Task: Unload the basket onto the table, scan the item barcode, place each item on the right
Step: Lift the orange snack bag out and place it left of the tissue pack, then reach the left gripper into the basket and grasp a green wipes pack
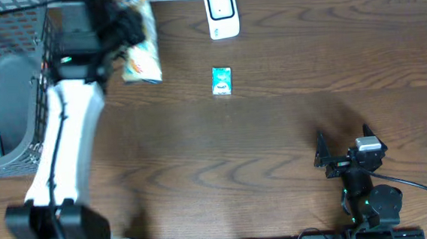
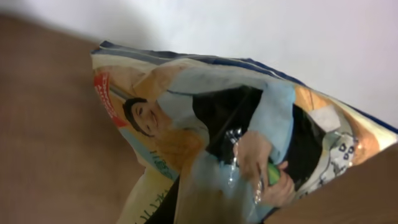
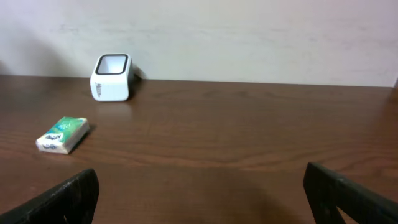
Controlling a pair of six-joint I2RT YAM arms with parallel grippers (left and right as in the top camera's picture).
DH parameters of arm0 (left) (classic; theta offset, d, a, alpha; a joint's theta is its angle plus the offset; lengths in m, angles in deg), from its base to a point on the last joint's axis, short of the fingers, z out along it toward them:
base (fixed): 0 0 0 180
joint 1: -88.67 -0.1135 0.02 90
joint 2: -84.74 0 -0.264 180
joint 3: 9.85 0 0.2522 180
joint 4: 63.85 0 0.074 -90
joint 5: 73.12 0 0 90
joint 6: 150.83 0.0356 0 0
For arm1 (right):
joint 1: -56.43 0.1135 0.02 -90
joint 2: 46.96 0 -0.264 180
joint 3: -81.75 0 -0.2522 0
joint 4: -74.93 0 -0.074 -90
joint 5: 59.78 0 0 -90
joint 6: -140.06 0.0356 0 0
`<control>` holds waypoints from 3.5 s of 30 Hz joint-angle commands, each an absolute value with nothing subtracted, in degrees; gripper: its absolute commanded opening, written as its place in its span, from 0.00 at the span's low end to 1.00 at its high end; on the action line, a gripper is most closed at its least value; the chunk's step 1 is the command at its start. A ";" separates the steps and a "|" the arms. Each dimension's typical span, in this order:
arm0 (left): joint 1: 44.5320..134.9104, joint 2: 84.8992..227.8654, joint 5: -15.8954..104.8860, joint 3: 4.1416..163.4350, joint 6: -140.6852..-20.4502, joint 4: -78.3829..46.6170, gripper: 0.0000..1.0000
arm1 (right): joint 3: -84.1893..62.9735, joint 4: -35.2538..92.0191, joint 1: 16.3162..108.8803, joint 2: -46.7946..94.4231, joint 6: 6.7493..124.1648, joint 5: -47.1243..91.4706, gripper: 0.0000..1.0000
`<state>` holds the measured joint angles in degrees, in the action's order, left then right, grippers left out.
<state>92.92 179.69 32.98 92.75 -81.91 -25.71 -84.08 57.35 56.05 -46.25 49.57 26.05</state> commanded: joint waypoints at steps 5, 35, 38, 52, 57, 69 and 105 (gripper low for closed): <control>100.86 189.46 23.23 93.60 -82.13 -22.63 0.07 | -84.17 57.11 56.49 -46.58 49.59 26.25 0.99; 101.12 188.48 16.91 97.25 -67.68 -31.00 0.49 | -84.17 57.11 56.49 -46.58 49.59 26.25 0.99; 97.32 184.15 13.20 97.25 -67.70 -32.94 0.50 | -84.17 57.11 56.49 -46.58 49.59 26.25 0.99; 65.97 174.36 14.53 97.14 -68.03 -32.66 0.78 | -84.17 57.11 56.49 -46.58 49.59 26.25 0.99; 58.02 177.18 14.25 96.99 -67.90 -24.57 0.78 | -84.17 57.11 56.49 -46.58 49.59 26.25 0.99; 51.18 187.78 13.70 96.79 -58.85 -13.56 0.78 | -84.17 57.11 56.49 -46.58 49.59 26.25 0.99; 47.64 200.46 -3.24 93.36 -55.88 -10.74 0.78 | -84.17 57.11 56.49 -46.58 49.59 26.25 0.99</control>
<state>49.17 199.63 -2.06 94.19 -56.32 -10.65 -84.08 57.35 56.05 -46.25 49.57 26.05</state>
